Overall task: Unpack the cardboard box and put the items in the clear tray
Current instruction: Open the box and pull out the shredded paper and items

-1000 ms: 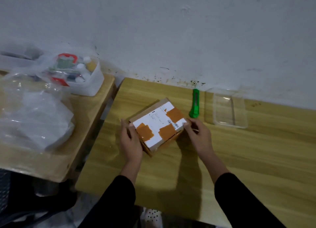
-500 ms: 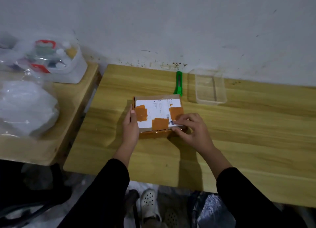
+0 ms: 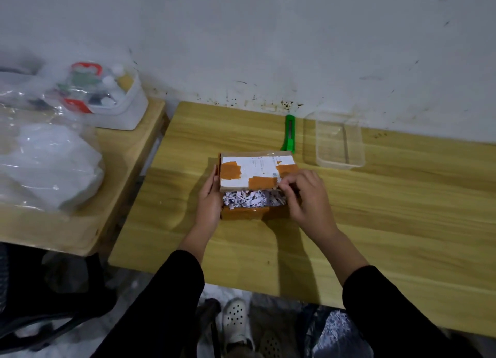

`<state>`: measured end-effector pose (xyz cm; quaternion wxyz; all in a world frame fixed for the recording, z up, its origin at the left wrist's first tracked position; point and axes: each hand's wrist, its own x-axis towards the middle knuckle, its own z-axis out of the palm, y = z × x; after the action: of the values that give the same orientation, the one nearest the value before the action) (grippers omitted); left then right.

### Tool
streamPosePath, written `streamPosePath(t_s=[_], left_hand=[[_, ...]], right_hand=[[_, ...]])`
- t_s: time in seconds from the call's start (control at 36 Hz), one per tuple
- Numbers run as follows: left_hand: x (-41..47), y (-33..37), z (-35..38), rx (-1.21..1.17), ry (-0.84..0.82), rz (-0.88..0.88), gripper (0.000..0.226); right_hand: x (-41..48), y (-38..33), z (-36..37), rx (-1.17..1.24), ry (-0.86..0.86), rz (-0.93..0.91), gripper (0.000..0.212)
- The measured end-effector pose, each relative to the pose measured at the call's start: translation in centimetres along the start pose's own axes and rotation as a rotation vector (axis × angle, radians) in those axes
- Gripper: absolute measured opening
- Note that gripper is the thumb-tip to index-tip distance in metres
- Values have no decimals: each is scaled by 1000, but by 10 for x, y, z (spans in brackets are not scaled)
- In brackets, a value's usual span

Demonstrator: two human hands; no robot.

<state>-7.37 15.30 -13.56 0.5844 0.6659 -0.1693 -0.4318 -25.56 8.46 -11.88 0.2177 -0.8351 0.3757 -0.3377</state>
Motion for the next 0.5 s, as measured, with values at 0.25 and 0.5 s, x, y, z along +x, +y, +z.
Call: streamPosePath(t_s=[0.25,0.5], left_hand=[[11,11,3,334,2,116,45],[47,27,18,478,-74,321,58]], right_hand=[[71,-15,-15,86,91,-14,21],[139,12,2,138,214,7,19]])
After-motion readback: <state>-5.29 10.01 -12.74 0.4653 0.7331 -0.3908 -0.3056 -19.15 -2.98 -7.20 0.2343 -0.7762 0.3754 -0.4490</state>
